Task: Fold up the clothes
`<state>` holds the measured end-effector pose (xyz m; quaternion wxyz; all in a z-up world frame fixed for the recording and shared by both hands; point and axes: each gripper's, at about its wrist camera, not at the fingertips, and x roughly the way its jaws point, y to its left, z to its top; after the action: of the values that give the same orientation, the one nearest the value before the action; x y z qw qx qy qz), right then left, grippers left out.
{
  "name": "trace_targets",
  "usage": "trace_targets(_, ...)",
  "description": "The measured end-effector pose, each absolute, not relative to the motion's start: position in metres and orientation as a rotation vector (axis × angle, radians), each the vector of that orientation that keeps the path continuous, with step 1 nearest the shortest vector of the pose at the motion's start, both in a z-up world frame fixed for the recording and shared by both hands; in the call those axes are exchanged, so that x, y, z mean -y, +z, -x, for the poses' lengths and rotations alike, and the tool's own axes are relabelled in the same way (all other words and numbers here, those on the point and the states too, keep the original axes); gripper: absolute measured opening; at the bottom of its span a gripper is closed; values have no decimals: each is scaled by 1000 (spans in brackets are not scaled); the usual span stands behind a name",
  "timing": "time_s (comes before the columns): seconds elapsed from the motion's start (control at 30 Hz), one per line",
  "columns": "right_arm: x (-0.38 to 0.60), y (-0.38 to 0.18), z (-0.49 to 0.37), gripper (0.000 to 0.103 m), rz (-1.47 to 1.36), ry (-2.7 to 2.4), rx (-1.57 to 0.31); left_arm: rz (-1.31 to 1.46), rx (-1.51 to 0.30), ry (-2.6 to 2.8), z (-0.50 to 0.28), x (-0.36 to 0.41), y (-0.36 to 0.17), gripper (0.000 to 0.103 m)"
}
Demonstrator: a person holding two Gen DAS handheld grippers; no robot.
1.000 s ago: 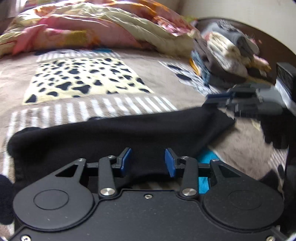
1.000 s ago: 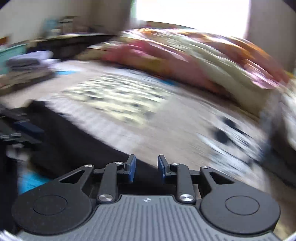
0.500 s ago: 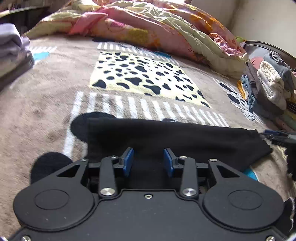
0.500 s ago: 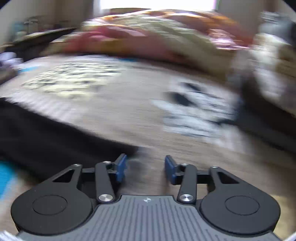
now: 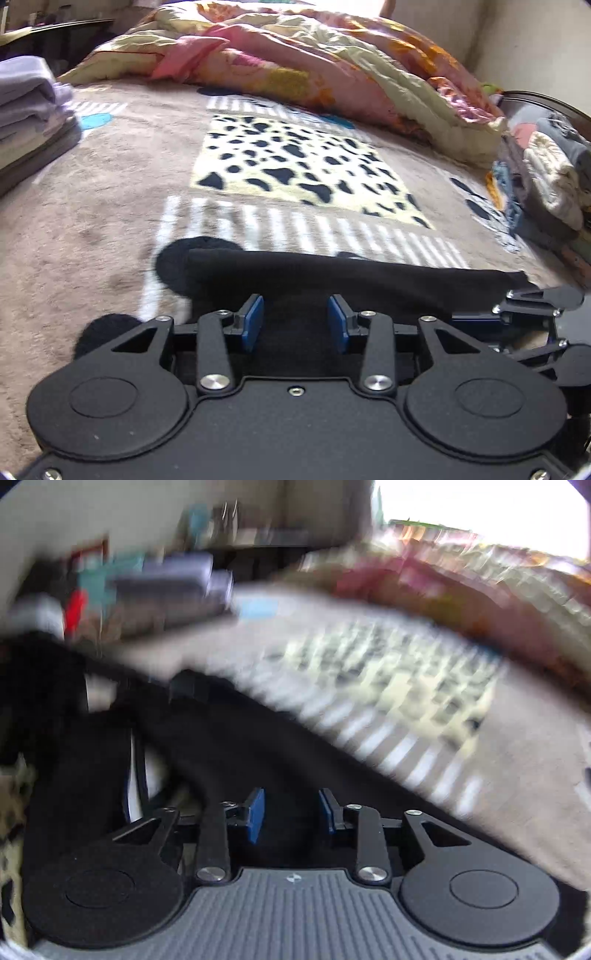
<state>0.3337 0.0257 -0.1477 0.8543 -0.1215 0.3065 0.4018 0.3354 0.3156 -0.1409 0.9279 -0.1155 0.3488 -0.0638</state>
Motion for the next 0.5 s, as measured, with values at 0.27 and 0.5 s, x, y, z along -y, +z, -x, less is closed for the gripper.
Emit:
trace_targets(0.27,-18,-138,-325,42,290,829,-653,334,-699,-84,-326,-350,-139,38)
trace_targets(0.5,-11,-123,-299,41,307,829,-628,298,-632,-109,-302,-354,-120,38)
